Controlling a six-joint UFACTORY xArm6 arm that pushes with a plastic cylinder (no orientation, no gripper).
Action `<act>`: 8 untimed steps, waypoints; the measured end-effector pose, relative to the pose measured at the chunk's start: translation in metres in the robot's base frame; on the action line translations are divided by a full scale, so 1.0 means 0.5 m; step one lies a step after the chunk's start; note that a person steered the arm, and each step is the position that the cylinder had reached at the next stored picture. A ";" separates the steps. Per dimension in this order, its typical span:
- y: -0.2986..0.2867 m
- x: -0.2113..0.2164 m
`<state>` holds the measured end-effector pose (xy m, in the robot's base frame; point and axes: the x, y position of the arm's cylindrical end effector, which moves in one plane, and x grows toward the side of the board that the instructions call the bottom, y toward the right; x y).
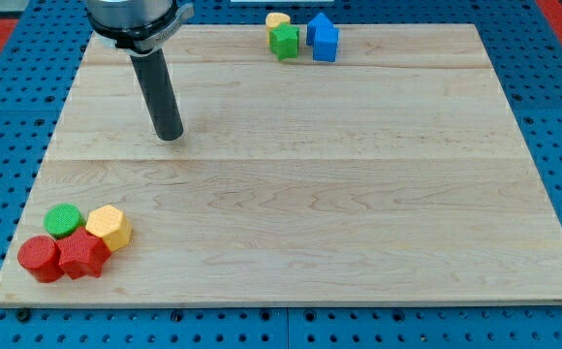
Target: Push the blue cube to the bottom right
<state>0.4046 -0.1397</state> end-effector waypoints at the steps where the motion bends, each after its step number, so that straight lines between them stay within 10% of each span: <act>1: 0.000 0.000; 2: -0.013 -0.039; 4: 0.048 -0.376; 8: 0.190 -0.423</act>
<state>0.1929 -0.0445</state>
